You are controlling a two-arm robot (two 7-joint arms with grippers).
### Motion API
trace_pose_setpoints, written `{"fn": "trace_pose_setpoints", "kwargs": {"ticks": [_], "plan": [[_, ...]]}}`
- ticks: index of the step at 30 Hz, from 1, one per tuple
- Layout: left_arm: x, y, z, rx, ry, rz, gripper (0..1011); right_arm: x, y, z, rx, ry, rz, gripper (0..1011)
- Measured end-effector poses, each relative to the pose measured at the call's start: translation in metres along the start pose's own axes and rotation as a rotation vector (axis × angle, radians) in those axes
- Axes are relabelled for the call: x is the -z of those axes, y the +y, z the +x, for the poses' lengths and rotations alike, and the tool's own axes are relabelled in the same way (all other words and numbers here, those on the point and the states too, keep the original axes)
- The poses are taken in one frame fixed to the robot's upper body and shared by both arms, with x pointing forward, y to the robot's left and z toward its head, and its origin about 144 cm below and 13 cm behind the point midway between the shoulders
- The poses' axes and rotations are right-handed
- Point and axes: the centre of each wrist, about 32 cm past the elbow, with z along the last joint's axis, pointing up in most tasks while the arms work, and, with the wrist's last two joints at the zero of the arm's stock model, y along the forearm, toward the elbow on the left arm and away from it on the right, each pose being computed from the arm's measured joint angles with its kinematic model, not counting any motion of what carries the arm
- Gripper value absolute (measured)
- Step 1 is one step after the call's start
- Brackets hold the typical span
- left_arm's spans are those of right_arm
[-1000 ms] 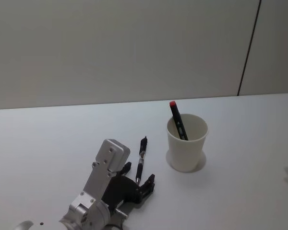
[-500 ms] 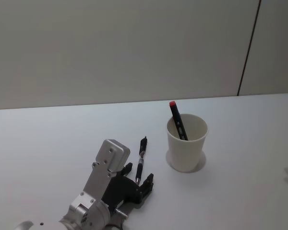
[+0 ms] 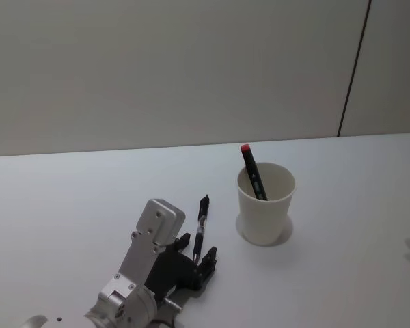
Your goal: Place the pen into the pen holder.
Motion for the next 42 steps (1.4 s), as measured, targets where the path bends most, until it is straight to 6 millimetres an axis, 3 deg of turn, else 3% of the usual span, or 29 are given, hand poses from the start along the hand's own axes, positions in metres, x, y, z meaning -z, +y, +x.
{"fn": "trace_pose_setpoints", "kwargs": {"ticks": [42], "plan": [[0.0002,0.0,0.0001,0.0,0.0,0.001,288,0.0,0.0,0.0,0.0,0.0,0.0,1002]]}}
